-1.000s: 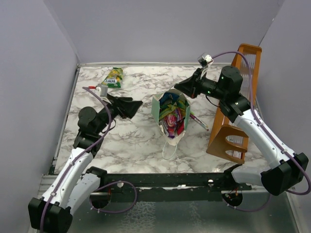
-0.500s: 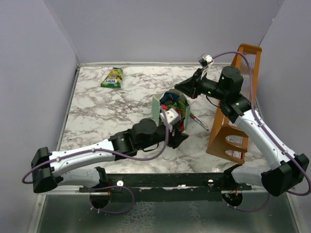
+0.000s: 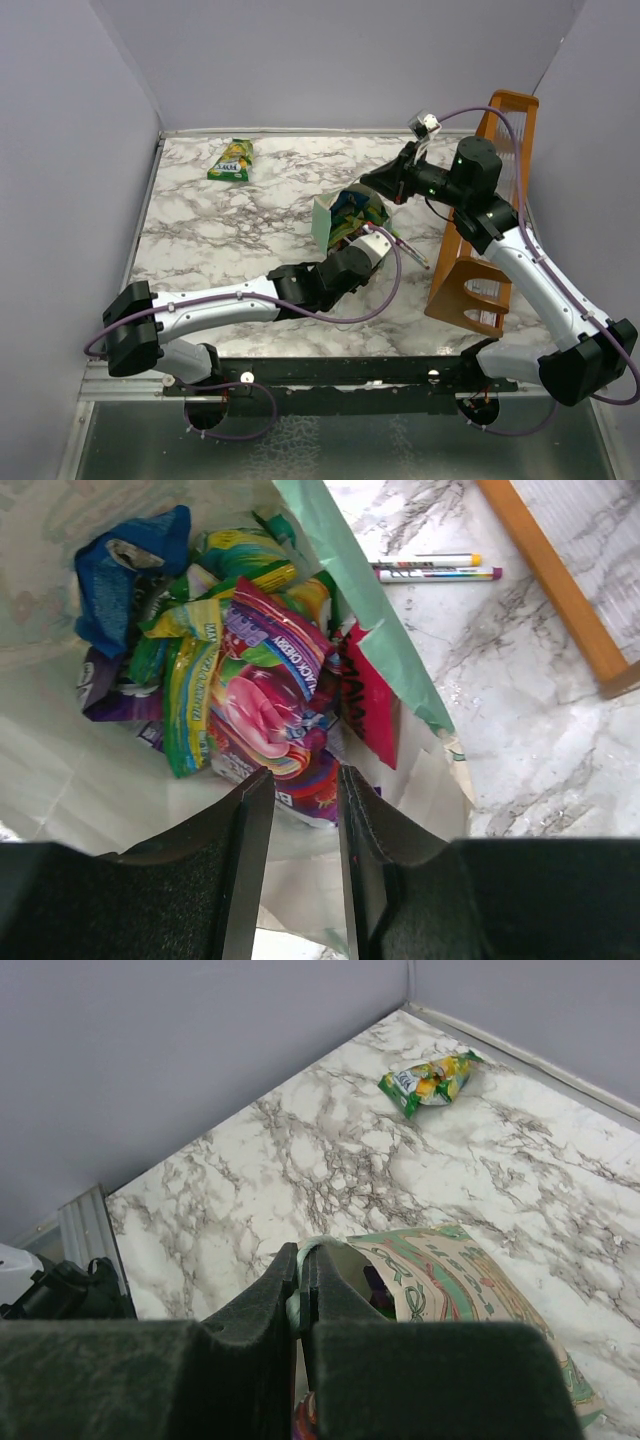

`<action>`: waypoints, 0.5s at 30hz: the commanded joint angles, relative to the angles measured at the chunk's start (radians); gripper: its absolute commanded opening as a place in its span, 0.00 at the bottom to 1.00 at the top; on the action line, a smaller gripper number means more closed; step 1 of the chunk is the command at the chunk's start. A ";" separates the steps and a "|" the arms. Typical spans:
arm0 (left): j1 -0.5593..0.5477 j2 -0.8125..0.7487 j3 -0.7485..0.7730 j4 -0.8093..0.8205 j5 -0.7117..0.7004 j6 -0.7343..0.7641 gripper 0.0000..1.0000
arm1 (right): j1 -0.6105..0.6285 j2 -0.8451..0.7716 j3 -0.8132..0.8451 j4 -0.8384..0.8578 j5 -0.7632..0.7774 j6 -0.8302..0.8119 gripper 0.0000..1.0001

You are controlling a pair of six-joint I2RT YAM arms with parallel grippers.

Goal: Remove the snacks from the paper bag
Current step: Take out the snack from the paper bag.

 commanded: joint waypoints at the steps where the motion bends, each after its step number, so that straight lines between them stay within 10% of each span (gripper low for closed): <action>1: -0.003 -0.017 -0.015 0.041 -0.083 0.047 0.35 | -0.001 -0.035 0.014 0.024 0.016 -0.003 0.01; 15: 0.013 0.084 -0.069 0.218 -0.113 0.098 0.48 | -0.001 -0.050 0.009 0.034 0.010 0.013 0.01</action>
